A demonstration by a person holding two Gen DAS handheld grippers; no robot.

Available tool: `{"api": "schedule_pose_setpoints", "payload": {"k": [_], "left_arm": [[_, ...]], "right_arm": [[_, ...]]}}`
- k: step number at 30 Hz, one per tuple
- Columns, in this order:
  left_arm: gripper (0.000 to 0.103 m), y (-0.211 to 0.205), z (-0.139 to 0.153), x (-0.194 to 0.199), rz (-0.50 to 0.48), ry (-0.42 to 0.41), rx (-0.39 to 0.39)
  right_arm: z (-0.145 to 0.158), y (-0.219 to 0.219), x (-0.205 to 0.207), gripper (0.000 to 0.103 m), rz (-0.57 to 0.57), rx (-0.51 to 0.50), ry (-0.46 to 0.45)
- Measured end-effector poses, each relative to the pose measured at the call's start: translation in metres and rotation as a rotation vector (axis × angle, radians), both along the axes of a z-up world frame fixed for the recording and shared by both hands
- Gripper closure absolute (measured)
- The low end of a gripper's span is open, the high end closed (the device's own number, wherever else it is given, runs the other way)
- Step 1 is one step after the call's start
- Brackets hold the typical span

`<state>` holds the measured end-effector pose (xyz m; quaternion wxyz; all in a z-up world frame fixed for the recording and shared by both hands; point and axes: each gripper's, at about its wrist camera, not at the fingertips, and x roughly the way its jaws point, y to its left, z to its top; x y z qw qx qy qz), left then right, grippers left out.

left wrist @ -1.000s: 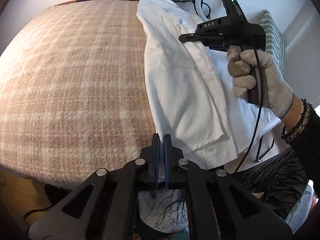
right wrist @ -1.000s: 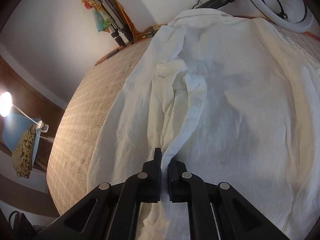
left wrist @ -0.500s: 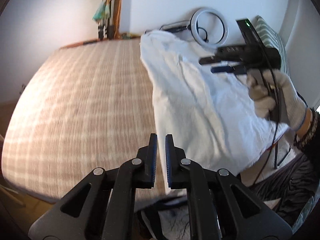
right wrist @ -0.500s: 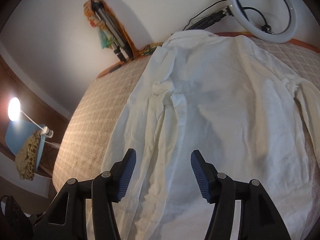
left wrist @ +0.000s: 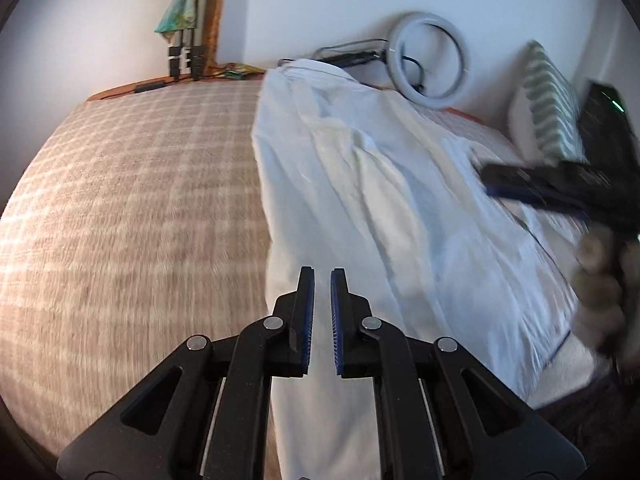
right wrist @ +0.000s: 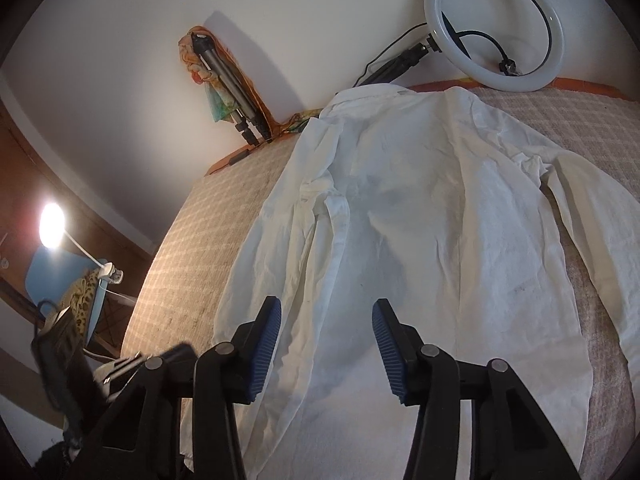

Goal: Fold small clothes

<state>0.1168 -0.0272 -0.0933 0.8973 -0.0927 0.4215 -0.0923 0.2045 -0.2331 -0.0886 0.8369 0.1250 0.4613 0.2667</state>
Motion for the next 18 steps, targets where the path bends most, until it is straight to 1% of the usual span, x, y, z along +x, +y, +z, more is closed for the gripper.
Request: {"api": "schedule_pose_setpoints", "payload": {"k": [2, 3, 5, 6, 7, 8, 10, 12, 14, 16, 18], "left_arm": [[0.097, 0.002, -0.007, 0.013, 0.008, 0.027, -0.024], [0.097, 0.002, -0.011, 0.018, 0.011, 0.039, -0.007], [0.097, 0.003, -0.024, 0.025, 0.053, 0.067, 0.087], [0.097, 0.006, -0.031, 0.027, 0.069, 0.092, 0.095], [0.097, 0.01, -0.039, 0.029, 0.077, 0.125, 0.084], [0.097, 0.012, -0.04, 0.028, 0.079, 0.106, 0.08], [0.097, 0.008, -0.04, 0.027, 0.057, 0.099, 0.129], [0.097, 0.004, -0.038, 0.024, 0.071, 0.089, 0.164], [0.097, 0.0, -0.031, 0.019, 0.077, 0.062, 0.168], [0.097, -0.008, -0.016, 0.011, 0.072, 0.01, 0.168], [0.085, -0.017, -0.001, 0.005, 0.054, -0.036, 0.161]], "right_arm": [[0.001, -0.003, 0.0, 0.055, -0.002, 0.007, -0.001], [0.003, -0.006, -0.001, 0.055, -0.004, 0.008, -0.005], [0.006, -0.012, -0.003, 0.055, -0.011, 0.012, -0.014], [0.008, -0.016, -0.004, 0.055, -0.014, 0.016, -0.019], [0.01, -0.02, -0.005, 0.055, -0.016, 0.018, -0.023], [0.012, -0.025, -0.006, 0.054, -0.017, 0.02, -0.03], [0.013, -0.033, -0.008, 0.054, -0.021, 0.019, -0.042], [0.014, -0.044, -0.011, 0.054, -0.033, 0.014, -0.054], [0.014, -0.055, -0.013, 0.054, -0.042, 0.003, -0.064], [0.013, -0.067, -0.016, 0.053, -0.05, -0.006, -0.07], [0.014, -0.081, -0.019, 0.047, -0.063, -0.008, -0.085]]}}
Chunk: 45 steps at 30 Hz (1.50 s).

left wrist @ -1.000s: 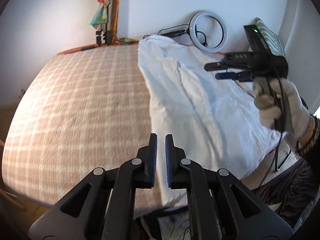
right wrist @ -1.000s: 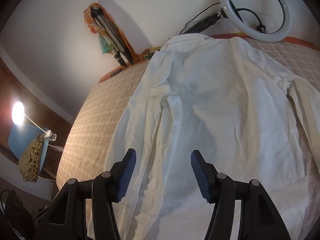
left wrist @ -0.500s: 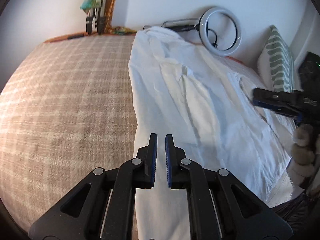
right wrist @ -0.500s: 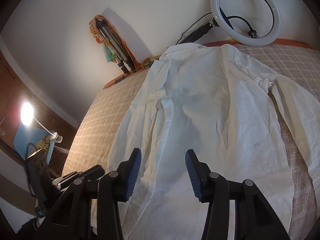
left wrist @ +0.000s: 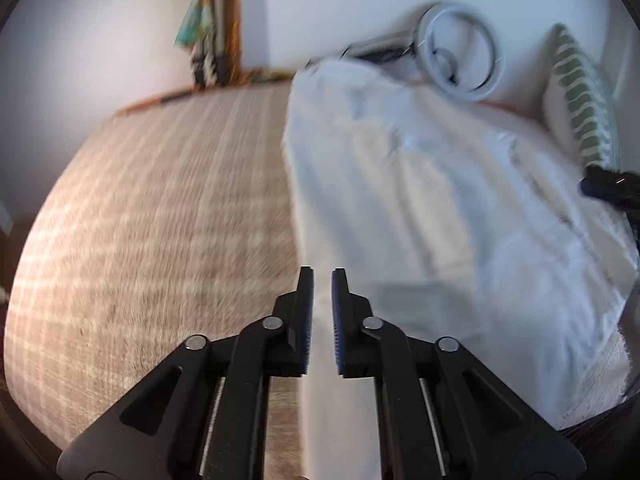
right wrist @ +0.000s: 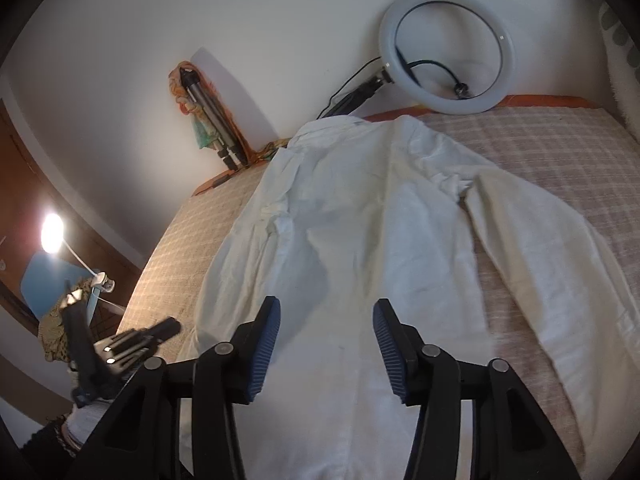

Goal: Fold small clothes

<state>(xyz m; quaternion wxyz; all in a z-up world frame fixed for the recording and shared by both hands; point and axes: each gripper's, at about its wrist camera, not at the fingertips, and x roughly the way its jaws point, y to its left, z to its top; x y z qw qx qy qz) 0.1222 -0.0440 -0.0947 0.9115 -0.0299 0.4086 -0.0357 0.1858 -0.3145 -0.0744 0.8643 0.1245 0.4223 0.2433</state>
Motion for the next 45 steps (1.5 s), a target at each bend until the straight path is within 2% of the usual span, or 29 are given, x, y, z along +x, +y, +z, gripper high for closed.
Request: {"api": "schedule_pose_setpoints", "payload": {"k": [1, 2, 9, 15, 21, 27, 30, 32, 33, 34, 35, 38, 40, 45], "left_arm": [[0.068, -0.005, 0.01, -0.004, -0.018, -0.03, -0.013], [0.059, -0.011, 0.016, -0.008, -0.04, -0.053, -0.03], [0.059, -0.066, 0.032, -0.01, -0.204, -0.067, -0.119], [0.059, -0.111, 0.03, -0.008, -0.294, -0.037, -0.142], [0.059, -0.144, 0.026, -0.011, -0.358, -0.001, -0.159], [0.059, -0.164, 0.019, -0.017, -0.401, 0.02, -0.135], [0.059, -0.169, 0.016, -0.019, -0.408, 0.03, -0.13], [0.059, -0.169, 0.015, -0.02, -0.408, 0.032, -0.125], [0.059, -0.168, 0.015, -0.021, -0.408, 0.031, -0.124], [0.059, -0.167, 0.016, -0.021, -0.406, 0.029, -0.124], [0.059, -0.166, 0.017, -0.021, -0.405, 0.026, -0.122], [0.059, -0.162, 0.019, -0.024, -0.397, 0.019, -0.118], [0.059, -0.158, 0.019, -0.024, -0.391, 0.019, -0.116], [0.059, -0.146, 0.022, -0.021, -0.363, 0.016, -0.13]], "right_arm": [[0.001, -0.007, -0.001, 0.045, -0.01, -0.003, -0.008], [0.001, -0.017, -0.003, 0.044, -0.026, -0.01, -0.019], [0.005, -0.09, -0.008, 0.044, -0.146, -0.033, -0.028], [0.001, -0.163, -0.018, 0.033, -0.289, -0.021, -0.011], [-0.032, -0.225, -0.018, 0.033, -0.419, 0.005, 0.087], [-0.066, -0.254, -0.009, 0.035, -0.444, 0.07, 0.19], [-0.076, -0.251, -0.004, 0.054, -0.416, 0.103, 0.221], [-0.082, -0.246, 0.0, 0.071, -0.39, 0.122, 0.247], [-0.083, -0.242, 0.002, 0.075, -0.382, 0.123, 0.255], [-0.084, -0.238, 0.004, 0.088, -0.372, 0.128, 0.258], [-0.083, -0.234, 0.004, 0.094, -0.369, 0.131, 0.255], [-0.075, -0.226, 0.003, 0.097, -0.38, 0.124, 0.226], [-0.062, -0.215, 0.0, 0.097, -0.392, 0.084, 0.184], [-0.012, -0.151, -0.015, 0.098, -0.285, -0.081, 0.003]]}}
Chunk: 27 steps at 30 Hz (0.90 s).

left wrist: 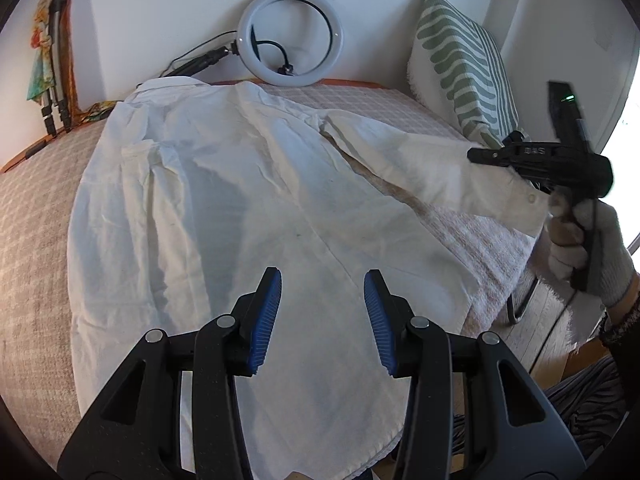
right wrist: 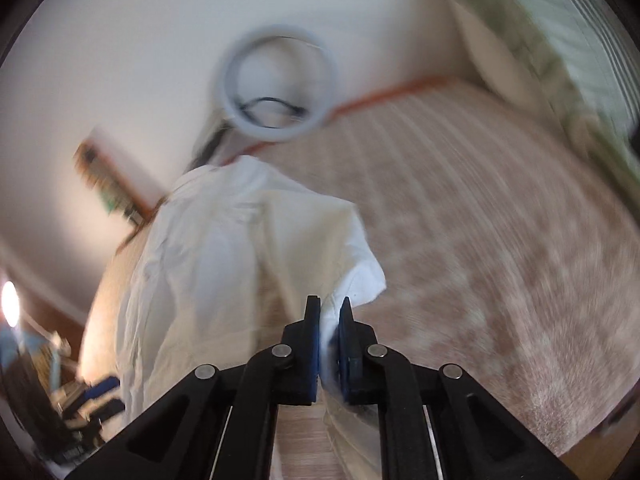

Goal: Fold small clothes

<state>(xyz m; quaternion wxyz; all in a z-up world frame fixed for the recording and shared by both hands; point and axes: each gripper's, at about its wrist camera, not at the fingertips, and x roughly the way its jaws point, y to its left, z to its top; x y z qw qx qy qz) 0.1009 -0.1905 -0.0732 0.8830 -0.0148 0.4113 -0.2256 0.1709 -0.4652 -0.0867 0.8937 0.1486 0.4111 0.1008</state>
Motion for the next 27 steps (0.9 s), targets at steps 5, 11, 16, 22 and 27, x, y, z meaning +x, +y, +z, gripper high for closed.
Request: {"api": "schedule_pose_setpoints", "payload": {"k": [5, 11, 16, 22, 27], "left_arm": [[0.059, 0.022, 0.007, 0.005, 0.061, -0.011, -0.032], [0.059, 0.048, 0.01, 0.009, 0.127, -0.002, -0.069], [0.059, 0.056, 0.01, 0.009, 0.135, 0.003, -0.066], [0.059, 0.045, 0.001, 0.001, 0.085, 0.058, -0.093], [0.059, 0.024, -0.02, -0.004, 0.029, 0.177, -0.165]], "right_arm": [[0.019, 0.085, -0.02, 0.098, 0.193, -0.14, -0.091], [-0.017, 0.185, -0.052, 0.097, 0.519, -0.418, -0.09], [-0.037, 0.208, -0.071, 0.066, 0.666, -0.449, -0.044], [-0.01, 0.164, -0.066, 0.061, 0.626, -0.192, -0.025], [0.008, 0.114, -0.03, 0.061, 0.441, -0.064, -0.031]]}}
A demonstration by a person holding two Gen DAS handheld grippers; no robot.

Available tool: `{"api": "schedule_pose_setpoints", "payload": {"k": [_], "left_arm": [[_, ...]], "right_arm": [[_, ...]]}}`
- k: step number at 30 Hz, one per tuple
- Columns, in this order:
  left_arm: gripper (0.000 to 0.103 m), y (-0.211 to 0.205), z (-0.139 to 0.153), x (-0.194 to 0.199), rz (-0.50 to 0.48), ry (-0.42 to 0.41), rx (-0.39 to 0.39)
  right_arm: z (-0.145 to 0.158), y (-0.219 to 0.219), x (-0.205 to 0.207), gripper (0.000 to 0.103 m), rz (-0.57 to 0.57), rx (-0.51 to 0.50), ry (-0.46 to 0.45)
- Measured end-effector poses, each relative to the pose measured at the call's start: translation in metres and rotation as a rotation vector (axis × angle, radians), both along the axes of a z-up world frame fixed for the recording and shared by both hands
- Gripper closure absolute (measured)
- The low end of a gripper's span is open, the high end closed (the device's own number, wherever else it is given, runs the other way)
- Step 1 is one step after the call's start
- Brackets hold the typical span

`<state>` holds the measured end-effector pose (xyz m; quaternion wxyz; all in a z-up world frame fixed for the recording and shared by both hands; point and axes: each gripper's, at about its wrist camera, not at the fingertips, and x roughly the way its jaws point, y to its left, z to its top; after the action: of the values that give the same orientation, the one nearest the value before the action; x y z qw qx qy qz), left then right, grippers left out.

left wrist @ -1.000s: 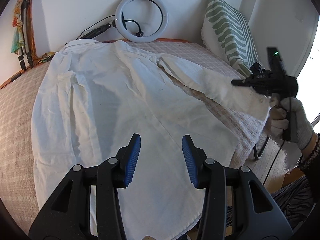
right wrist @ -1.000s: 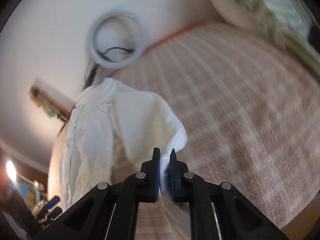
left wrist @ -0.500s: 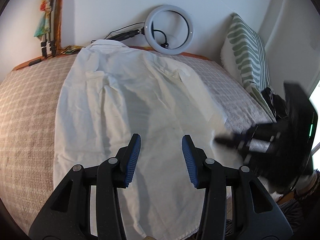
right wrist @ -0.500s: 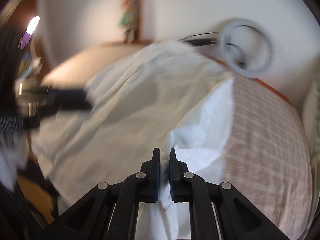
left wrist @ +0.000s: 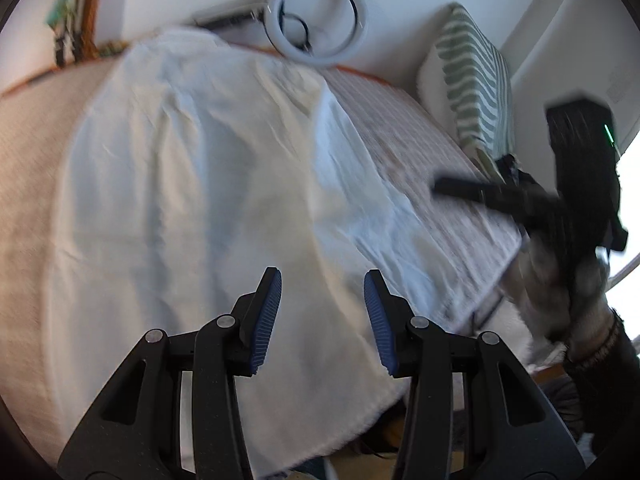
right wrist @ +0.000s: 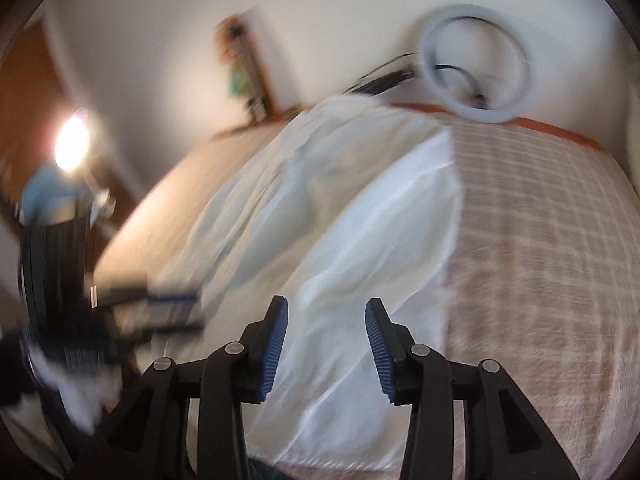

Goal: Fold small clothes
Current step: 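Fold the held shirt side over the back with the right gripper while the left gripper holds the shirt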

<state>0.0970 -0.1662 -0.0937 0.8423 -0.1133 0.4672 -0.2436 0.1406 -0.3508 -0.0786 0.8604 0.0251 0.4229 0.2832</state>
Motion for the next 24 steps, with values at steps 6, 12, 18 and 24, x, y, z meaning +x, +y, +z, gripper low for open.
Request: {"api": "schedule_pose_setpoints", "payload": {"k": [6, 12, 18, 24], "left_arm": [[0.059, -0.024, -0.02, -0.011, -0.004, 0.069, -0.052], [0.056, -0.029, -0.035, -0.004, 0.057, 0.08, -0.066], [0.089, -0.033, -0.042, -0.001, 0.035, 0.081, -0.111], [0.093, -0.029, -0.04, 0.002, 0.033, 0.138, -0.252]], "right_arm": [[0.02, -0.007, 0.072, 0.051, -0.075, 0.011, 0.022], [0.019, 0.003, 0.169, 0.038, -0.14, -0.062, 0.064], [-0.025, 0.008, 0.251, 0.057, -0.222, -0.111, 0.201], [-0.04, 0.026, 0.272, 0.1, -0.218, -0.179, 0.199]]}}
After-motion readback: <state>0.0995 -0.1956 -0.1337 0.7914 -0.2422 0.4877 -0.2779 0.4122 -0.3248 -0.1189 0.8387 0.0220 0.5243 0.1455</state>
